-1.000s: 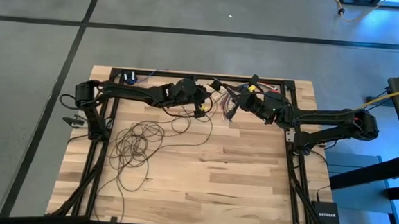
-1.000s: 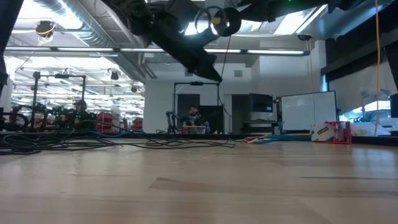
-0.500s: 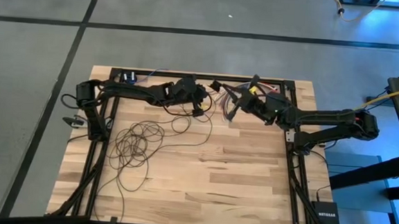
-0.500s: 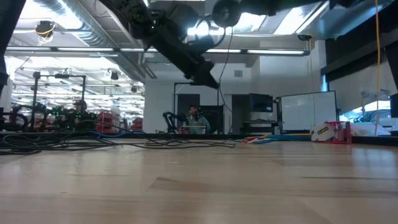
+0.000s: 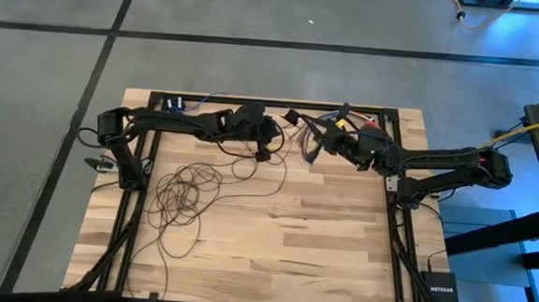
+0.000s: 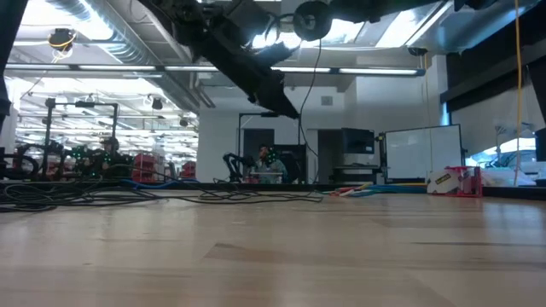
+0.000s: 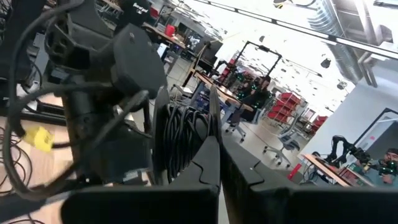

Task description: Coiling cords

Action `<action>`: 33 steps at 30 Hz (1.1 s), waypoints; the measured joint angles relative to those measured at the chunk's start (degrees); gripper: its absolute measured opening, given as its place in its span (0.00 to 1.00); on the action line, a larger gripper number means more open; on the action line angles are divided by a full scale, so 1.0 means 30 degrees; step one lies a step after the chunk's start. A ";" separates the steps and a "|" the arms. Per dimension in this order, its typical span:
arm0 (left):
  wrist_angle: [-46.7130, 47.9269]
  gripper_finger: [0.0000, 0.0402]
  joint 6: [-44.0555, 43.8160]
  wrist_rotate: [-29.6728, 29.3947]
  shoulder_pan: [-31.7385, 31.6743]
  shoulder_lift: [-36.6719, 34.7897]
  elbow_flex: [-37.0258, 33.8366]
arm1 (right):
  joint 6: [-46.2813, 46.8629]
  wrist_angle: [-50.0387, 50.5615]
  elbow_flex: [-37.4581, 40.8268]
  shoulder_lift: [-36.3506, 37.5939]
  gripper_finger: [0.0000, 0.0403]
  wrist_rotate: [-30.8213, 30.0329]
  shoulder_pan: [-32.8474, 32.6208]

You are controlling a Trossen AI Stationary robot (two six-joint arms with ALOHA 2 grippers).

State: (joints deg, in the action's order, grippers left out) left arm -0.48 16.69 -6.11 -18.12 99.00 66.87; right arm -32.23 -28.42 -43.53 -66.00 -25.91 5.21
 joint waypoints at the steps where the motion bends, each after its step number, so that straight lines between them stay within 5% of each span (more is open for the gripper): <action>1: 0.0015 0.01 -0.0097 0.0055 -0.0162 0.0158 0.0000 | 0.0000 0.0002 0.0000 0.0000 0.01 0.0000 0.0000; 7: -0.0237 0.03 -0.0954 0.1623 -0.1066 0.0664 0.0000 | -0.0015 0.0117 0.0015 -0.0007 0.01 0.0000 0.0000; 19: -0.0678 0.40 0.0233 0.1782 -0.1112 0.0595 0.0007 | -0.0073 0.0029 0.0015 -0.0015 0.01 0.0000 0.0007; 27: -0.3804 0.37 0.0092 0.2362 -0.1248 0.1673 0.0029 | -0.0085 0.0146 0.0022 -0.0020 0.01 0.0002 0.0009; 33: -0.3716 0.25 0.0228 0.2484 -0.1158 0.1930 0.0017 | -0.0331 0.0142 0.0022 -0.0022 0.01 0.0007 0.0015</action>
State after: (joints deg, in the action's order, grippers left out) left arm -11.63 17.37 1.34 -21.59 104.79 66.92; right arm -33.22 -28.00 -43.46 -66.06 -25.89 5.26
